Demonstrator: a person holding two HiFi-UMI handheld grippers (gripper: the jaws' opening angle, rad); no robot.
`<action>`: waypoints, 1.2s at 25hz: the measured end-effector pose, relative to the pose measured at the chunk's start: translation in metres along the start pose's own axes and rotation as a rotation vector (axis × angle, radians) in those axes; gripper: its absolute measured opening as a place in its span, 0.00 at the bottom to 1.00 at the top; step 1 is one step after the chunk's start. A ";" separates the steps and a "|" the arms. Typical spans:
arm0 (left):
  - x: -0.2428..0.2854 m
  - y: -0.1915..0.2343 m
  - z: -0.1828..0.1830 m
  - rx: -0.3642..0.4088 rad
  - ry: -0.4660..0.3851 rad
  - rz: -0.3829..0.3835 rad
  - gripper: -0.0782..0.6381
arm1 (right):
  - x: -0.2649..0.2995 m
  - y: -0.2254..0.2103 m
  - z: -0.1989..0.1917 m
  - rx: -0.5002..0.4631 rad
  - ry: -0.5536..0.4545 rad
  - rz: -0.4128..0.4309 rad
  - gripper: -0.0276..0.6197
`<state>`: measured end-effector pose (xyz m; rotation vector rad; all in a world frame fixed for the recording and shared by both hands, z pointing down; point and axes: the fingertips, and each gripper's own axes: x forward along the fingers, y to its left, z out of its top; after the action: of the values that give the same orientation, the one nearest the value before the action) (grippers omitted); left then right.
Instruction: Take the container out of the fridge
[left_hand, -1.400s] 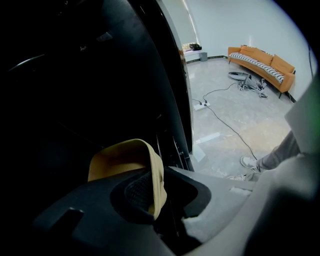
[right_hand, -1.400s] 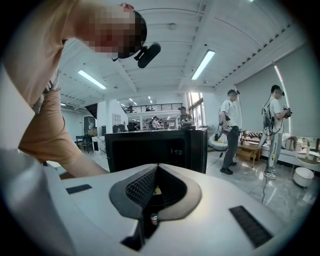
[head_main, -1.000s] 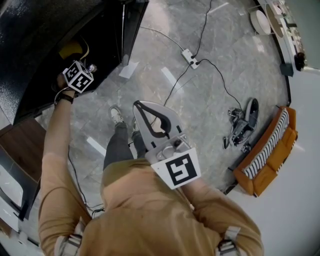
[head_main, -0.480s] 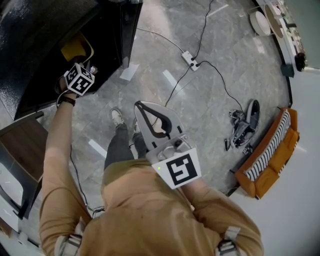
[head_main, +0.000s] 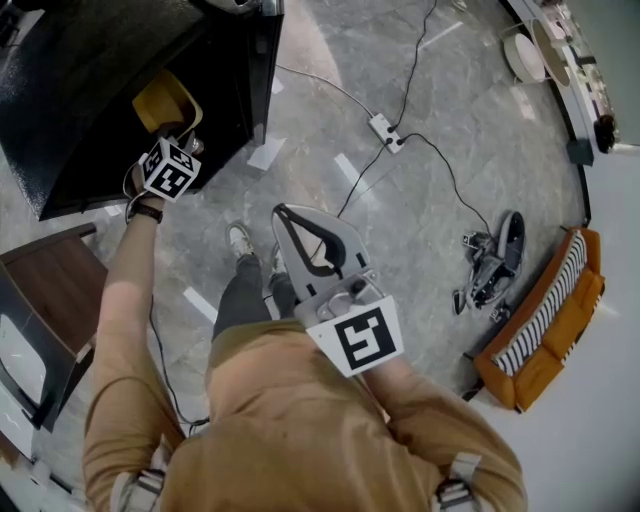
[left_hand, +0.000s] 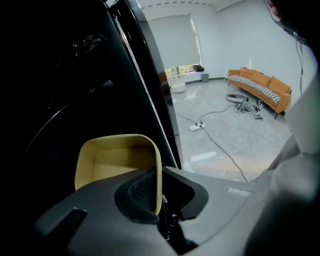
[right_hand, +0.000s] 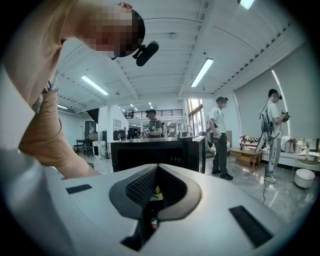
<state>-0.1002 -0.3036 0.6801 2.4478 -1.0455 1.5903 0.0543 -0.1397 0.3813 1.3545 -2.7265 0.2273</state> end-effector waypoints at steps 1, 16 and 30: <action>-0.003 -0.001 0.001 -0.013 -0.007 0.002 0.13 | -0.001 0.001 0.002 0.000 -0.005 0.003 0.04; -0.058 -0.035 0.024 -0.143 -0.123 0.013 0.13 | -0.031 0.012 0.021 -0.012 -0.062 0.058 0.04; -0.120 -0.068 0.041 -0.298 -0.281 0.016 0.13 | -0.041 0.024 0.036 -0.033 -0.118 0.104 0.04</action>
<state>-0.0595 -0.2051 0.5833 2.5001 -1.2372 1.0194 0.0590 -0.0996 0.3373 1.2575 -2.8876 0.1128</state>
